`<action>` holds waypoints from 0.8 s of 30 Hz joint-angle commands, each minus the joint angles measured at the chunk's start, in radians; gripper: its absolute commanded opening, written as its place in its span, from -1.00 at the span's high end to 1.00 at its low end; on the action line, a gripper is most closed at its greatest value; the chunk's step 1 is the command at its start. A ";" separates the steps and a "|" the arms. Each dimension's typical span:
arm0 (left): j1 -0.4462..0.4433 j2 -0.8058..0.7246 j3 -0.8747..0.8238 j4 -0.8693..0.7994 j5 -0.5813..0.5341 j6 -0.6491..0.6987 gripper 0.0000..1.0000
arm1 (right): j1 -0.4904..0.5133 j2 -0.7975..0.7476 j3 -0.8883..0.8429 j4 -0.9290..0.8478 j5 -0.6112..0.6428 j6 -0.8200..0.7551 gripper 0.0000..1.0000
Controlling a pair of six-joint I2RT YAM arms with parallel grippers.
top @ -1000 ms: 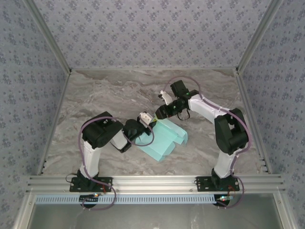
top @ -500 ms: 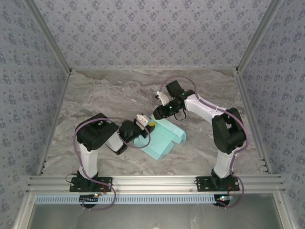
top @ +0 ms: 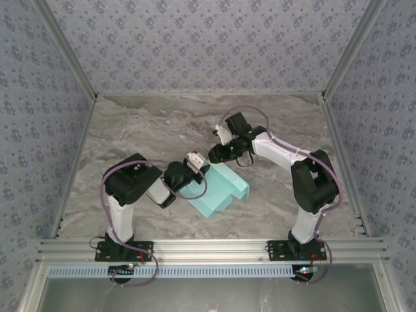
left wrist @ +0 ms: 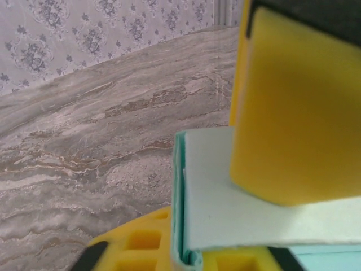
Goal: Fold the paper box
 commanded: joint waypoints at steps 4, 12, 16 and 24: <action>-0.023 0.057 0.018 0.017 -0.070 0.037 1.00 | 0.017 -0.030 -0.103 -0.028 -0.013 0.144 0.17; -0.042 0.097 0.021 0.016 -0.107 0.075 0.83 | 0.032 -0.106 -0.162 0.023 -0.043 0.287 0.15; -0.049 0.103 0.018 0.016 -0.093 0.084 0.70 | 0.040 -0.109 -0.160 0.022 -0.028 0.323 0.15; -0.048 0.133 0.013 0.016 -0.111 0.072 0.69 | 0.047 -0.114 -0.180 0.044 -0.008 0.363 0.17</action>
